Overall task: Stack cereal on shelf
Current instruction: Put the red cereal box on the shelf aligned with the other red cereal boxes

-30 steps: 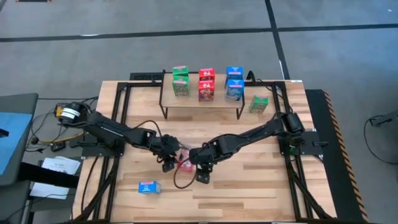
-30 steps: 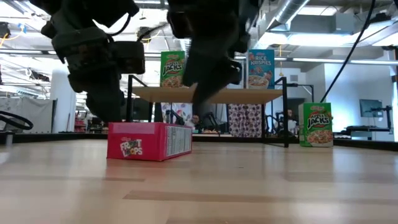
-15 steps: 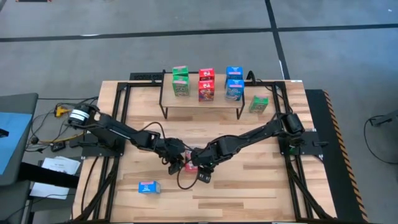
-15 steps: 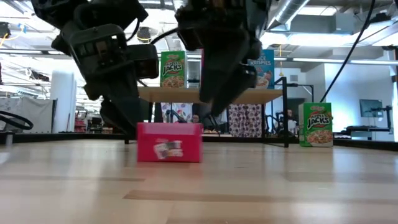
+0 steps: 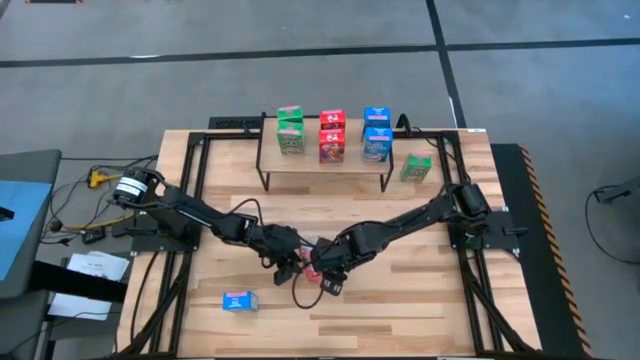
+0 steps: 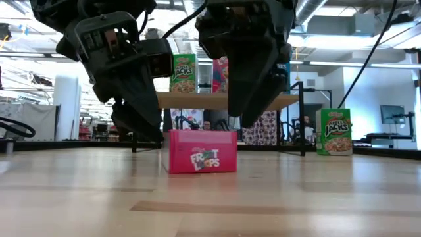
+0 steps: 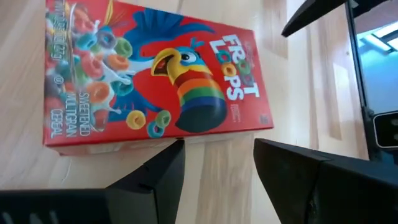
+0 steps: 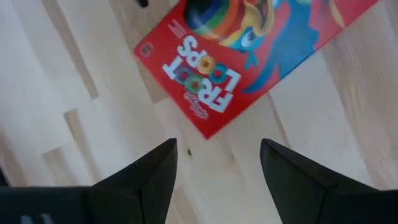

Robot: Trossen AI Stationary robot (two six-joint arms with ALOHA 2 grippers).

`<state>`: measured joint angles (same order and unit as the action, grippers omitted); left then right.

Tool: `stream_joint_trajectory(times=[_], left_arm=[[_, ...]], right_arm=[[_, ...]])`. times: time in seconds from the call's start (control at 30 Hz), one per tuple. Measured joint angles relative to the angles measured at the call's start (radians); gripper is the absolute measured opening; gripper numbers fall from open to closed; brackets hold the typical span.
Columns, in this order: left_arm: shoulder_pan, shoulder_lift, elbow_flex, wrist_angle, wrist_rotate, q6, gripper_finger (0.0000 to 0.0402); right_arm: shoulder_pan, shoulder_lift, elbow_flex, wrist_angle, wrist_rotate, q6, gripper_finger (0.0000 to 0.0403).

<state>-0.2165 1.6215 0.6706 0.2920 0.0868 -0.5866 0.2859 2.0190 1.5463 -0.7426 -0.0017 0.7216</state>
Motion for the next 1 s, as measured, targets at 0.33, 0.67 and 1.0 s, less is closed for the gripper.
stream_joint_trajectory(times=[0.33,0.67,1.0], left_arm=[[0.000,0.000,0.052,0.002,0.033,0.028,0.0179],[0.000,-0.001,0.121,-0.204,-0.089,0.131,0.0179],[0.002,-0.006,0.122,-0.221,-0.137,0.160,0.0179]], right_arm=[[0.037,0.000,0.000,0.019,0.030,-0.209,0.0255],[0.061,0.000,0.000,0.012,0.167,-0.403,0.0255],[0.074,0.000,-0.001,-0.006,0.178,-0.400,0.0255]])
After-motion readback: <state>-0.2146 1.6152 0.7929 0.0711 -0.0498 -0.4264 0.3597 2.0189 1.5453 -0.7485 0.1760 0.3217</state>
